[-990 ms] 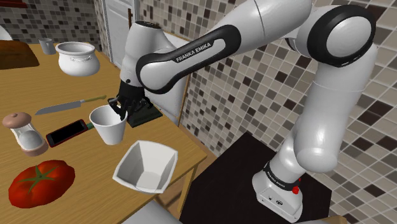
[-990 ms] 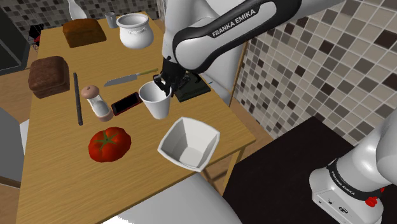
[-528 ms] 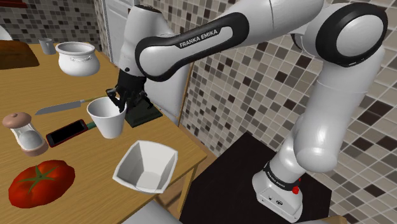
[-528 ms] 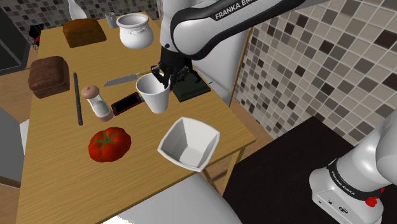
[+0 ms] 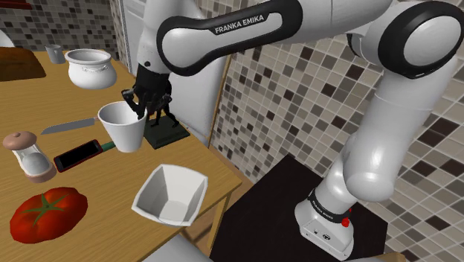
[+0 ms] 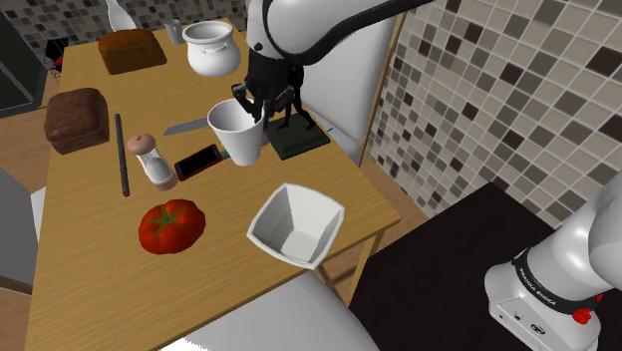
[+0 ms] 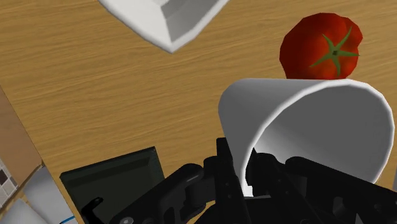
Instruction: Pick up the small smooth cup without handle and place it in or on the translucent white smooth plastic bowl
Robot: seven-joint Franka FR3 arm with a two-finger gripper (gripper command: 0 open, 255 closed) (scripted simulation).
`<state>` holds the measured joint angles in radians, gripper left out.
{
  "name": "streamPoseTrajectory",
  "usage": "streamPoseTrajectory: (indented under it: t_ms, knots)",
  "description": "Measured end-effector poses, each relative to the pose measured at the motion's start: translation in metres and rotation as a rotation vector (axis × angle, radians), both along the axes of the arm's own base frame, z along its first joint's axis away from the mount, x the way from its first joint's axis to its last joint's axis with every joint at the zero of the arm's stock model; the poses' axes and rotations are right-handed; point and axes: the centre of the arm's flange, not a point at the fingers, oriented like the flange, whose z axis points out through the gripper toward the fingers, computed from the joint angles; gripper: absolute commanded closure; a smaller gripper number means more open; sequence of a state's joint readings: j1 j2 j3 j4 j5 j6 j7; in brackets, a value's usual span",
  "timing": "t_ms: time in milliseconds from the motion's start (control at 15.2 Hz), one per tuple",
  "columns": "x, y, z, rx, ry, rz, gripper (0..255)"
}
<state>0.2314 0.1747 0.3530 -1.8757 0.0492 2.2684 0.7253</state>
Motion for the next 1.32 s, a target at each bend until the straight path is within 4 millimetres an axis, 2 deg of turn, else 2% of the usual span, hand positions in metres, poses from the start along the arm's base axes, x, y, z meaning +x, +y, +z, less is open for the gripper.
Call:
streamPoseTrajectory:
  t_ms: [132,264,1056,1320]
  knots:
    - [-0.006,-0.002,0.007,0.0,0.0,0.0,255]
    - [-0.026,-0.006,0.014,0.0,0.0,0.0,255]
    - [-0.178,-0.034,0.042,0.0,0.0,0.0,255]
    - [-0.187,-0.035,0.03,0.0,0.001,0.0,255]
